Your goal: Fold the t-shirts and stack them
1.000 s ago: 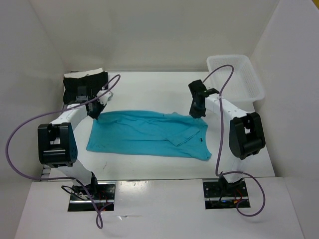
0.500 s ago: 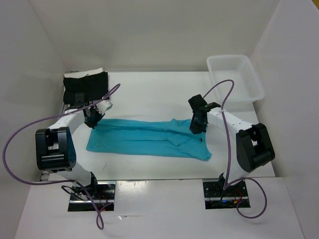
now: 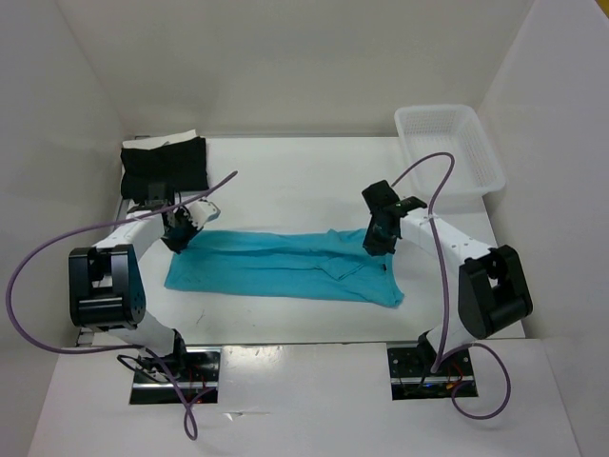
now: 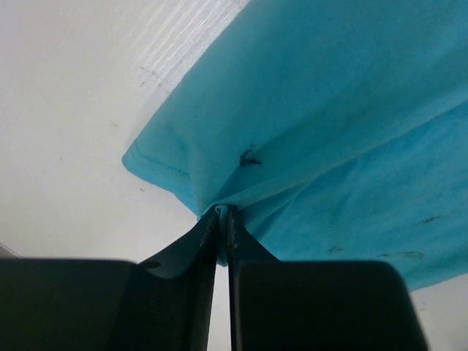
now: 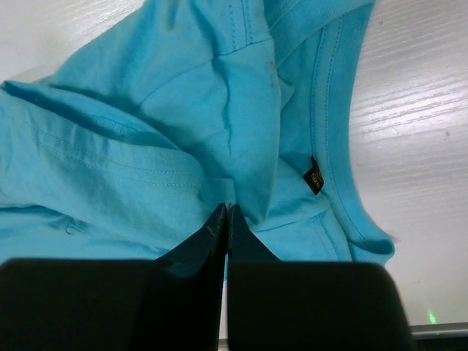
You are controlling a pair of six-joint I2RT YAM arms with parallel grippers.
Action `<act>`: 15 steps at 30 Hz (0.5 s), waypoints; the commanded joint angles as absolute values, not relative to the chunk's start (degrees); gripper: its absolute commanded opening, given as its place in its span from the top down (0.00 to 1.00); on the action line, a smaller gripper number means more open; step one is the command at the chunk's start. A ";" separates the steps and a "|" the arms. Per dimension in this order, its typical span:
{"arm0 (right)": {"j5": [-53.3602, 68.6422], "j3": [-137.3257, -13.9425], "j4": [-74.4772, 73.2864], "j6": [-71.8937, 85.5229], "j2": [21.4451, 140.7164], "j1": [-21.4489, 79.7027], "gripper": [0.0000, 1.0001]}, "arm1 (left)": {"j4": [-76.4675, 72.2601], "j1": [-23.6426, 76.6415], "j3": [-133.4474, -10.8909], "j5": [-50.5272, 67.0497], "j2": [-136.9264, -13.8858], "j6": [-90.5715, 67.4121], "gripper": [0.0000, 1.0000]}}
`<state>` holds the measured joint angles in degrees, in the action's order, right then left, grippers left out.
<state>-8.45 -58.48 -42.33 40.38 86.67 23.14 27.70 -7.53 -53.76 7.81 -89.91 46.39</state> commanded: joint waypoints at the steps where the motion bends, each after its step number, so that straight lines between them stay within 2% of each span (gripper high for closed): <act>1: -8.88 -58.18 -45.52 41.84 86.47 23.91 0.97 | 29.53 -5.63 -52.65 6.94 -87.71 47.99 0.84; 5: -8.26 -58.80 -49.74 42.45 88.94 24.52 0.68 | 30.67 -4.31 -52.65 5.89 -87.71 48.52 0.79; 7: -8.26 -58.80 -53.33 43.06 88.16 25.83 0.60 | 31.46 -4.31 -52.65 2.92 -87.19 48.52 0.75; 8: -8.26 -58.80 -54.31 43.85 87.37 25.84 0.54 | 32.51 -4.92 -52.65 2.03 -86.58 48.52 0.70; 13: -8.26 -58.27 -56.43 46.66 81.48 27.25 0.53 | 36.04 -11.68 -57.29 -0.35 -84.38 48.43 0.64; 15: -11.14 -59.50 -56.43 48.16 80.16 27.25 0.52 | 38.49 -14.05 -60.45 2.45 -83.76 47.73 0.62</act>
<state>-8.08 -58.41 -53.60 44.77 84.01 26.85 35.33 -11.03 -55.24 1.58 -86.87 47.92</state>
